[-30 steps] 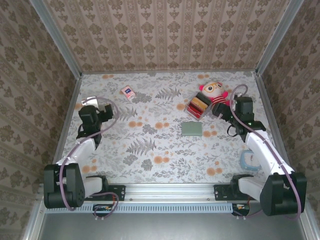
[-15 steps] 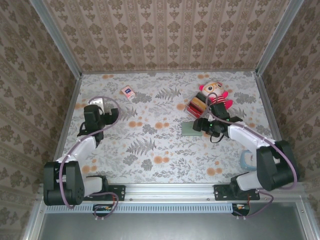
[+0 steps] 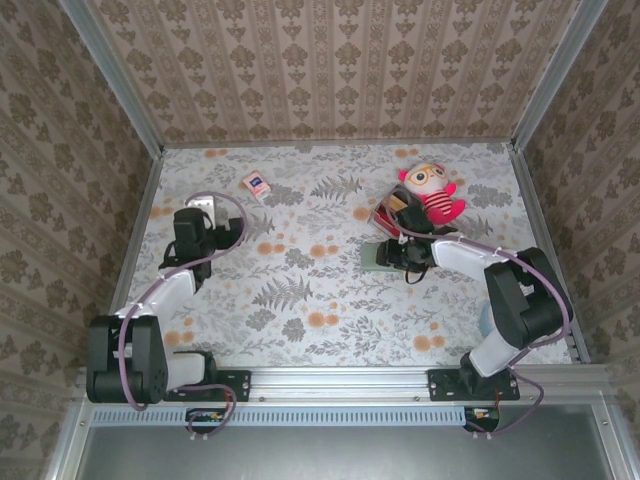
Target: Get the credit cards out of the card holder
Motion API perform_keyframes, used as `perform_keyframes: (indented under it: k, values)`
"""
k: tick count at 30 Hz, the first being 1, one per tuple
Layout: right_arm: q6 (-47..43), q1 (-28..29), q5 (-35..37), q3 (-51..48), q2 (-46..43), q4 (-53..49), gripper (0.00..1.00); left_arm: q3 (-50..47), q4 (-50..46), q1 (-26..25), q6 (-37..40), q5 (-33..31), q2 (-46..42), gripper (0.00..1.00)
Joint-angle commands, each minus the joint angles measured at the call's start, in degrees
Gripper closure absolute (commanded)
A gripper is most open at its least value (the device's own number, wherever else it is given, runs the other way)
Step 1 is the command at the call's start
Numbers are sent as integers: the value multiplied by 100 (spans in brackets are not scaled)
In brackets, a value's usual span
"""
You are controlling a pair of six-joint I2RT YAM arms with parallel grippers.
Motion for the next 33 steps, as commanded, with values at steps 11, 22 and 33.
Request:
perform_keyframes:
  k: [11,22,33]
  values:
    - [844,1769,711,659,370,111,46,323,-225,-266,251,-80,159,0]
    - [-12,1543,1072,1435,344,-904,29,359,-417,-578,-228,-120,45,0]
    - [-24,1357,300,2199,1566,-856,36,-146,-1048,-1476,-2500,39,-645,0]
